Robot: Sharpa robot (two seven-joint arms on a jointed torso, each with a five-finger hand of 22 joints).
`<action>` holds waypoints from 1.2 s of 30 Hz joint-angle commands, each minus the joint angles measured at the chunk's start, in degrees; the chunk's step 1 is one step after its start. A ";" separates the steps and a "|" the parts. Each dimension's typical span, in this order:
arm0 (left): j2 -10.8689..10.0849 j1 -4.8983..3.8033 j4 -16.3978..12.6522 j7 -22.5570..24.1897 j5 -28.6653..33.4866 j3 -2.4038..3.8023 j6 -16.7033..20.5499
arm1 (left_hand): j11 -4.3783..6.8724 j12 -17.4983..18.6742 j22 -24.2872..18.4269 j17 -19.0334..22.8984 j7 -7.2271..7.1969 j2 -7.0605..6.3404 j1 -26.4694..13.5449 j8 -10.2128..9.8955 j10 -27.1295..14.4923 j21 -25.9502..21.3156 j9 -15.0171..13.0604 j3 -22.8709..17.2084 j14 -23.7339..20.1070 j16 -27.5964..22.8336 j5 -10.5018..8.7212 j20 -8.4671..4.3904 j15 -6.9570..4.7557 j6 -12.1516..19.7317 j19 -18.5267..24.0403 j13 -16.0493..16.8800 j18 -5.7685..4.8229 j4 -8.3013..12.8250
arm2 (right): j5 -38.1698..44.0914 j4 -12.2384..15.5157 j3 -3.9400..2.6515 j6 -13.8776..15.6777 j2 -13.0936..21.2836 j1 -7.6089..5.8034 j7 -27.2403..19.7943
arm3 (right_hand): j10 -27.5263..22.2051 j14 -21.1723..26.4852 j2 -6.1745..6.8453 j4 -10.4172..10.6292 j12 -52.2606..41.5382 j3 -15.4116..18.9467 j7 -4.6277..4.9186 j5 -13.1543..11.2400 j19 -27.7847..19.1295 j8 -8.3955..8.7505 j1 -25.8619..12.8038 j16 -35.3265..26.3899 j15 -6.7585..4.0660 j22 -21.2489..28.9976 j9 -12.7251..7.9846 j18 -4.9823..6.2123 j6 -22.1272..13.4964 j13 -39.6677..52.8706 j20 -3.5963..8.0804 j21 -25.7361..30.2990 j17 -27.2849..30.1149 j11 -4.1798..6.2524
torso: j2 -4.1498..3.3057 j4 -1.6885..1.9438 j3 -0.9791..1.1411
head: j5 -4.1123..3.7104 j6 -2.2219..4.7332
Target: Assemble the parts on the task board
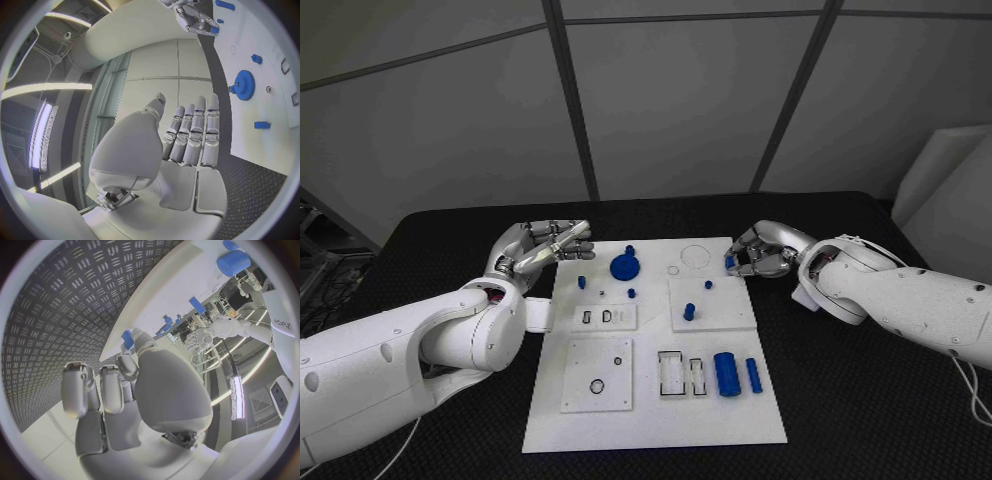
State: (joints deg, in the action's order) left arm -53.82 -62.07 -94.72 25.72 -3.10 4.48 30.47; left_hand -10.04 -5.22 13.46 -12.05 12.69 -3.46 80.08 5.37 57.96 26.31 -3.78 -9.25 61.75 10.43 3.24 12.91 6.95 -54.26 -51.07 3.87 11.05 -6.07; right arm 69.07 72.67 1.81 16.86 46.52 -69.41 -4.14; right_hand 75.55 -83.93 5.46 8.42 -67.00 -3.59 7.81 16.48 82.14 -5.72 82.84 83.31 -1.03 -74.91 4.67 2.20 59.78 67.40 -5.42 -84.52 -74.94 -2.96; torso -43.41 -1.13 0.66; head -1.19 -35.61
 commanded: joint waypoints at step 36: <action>0.17 -0.08 1.17 0.21 -0.21 0.03 -0.67 | 0.17 0.11 0.07 -0.08 0.07 0.54 -0.22 -0.30 0.34 0.31 -0.03 -0.03 -0.32 -0.31 -0.23 -0.04 0.06 -0.40 0.36 0.05 -0.80 0.36 | 3.91 15.48 -0.58 7.39 -2.44 -0.18 8.99 | 2.02 -3.97 -4.53 0.58 -1.94 -2.71 -1.78 -1.69 2.24 -2.08 1.15 0.92 -1.42 -7.93 0.44 -0.39 4.01 1.95 1.23 -1.47 -4.85 1.64 | 0.87 0.02 -0.19 | 1.48 -1.02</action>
State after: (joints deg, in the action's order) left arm -53.74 -62.07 -93.62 25.68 -3.10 4.47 30.45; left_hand -10.04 -5.22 13.44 -12.03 12.69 -3.46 80.08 5.38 57.96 26.31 -3.78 -9.25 61.75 10.43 3.24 12.91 6.95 -54.26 -51.08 3.87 11.05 -6.07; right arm 69.93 87.78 1.27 23.73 44.36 -69.49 1.44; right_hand 77.29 -84.14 1.39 9.01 -68.89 -5.99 6.28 14.60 83.96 -7.62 83.91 83.86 -2.06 -74.91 4.95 2.20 63.38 69.37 -4.38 -85.63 -74.92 -1.23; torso -42.78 -1.20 0.49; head -0.08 -36.41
